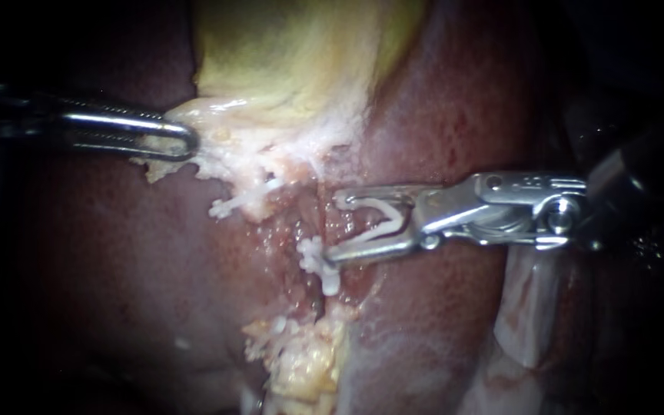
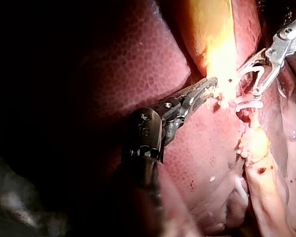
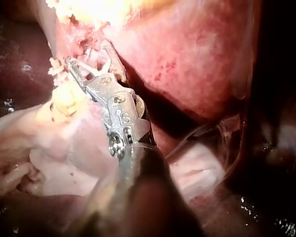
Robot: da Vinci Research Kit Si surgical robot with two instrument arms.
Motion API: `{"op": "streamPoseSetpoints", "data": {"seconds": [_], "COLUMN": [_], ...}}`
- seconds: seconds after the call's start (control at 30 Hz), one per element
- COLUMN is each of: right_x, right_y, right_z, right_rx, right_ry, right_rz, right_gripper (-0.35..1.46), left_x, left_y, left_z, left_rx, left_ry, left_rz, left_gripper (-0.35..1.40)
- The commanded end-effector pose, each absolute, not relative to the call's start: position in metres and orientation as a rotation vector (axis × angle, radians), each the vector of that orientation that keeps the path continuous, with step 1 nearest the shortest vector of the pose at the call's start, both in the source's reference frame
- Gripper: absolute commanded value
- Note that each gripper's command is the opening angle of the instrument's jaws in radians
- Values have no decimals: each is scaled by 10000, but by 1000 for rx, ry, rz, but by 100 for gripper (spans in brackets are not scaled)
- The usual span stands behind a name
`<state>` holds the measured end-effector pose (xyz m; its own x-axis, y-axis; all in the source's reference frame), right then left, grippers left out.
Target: Clipping third clip right tube
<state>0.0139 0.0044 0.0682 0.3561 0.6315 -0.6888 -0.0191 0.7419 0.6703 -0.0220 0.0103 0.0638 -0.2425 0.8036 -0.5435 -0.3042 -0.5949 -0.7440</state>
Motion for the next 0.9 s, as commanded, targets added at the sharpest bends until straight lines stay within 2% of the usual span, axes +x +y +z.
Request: {"op": "streamPoseSetpoints", "data": {"seconds": [0.03,0.17,0.47,0.77,0.9], "right_x": [142,154,170,167,167], "right_y": [44,46,46,45,50], "right_z": [683,685,679,646,633], "right_rx": [637,673,793,885,915], "right_ry": [1148,1185,1285,1377,1375], "right_rz": [467,503,524,492,508], "right_gripper": [47,47,45,44,42], "left_x": [-220,-220,-220,-220,-220], "left_y": [103,103,103,103,103], "left_z": [638,638,639,640,640], "left_rx": [-1258,-1258,-1258,-1259,-1259], "left_ry": [-652,-652,-652,-652,-652], "left_rz": [1913,1913,1913,1913,1914], "left_gripper": [-35,-35,-35,-35,-35]}}
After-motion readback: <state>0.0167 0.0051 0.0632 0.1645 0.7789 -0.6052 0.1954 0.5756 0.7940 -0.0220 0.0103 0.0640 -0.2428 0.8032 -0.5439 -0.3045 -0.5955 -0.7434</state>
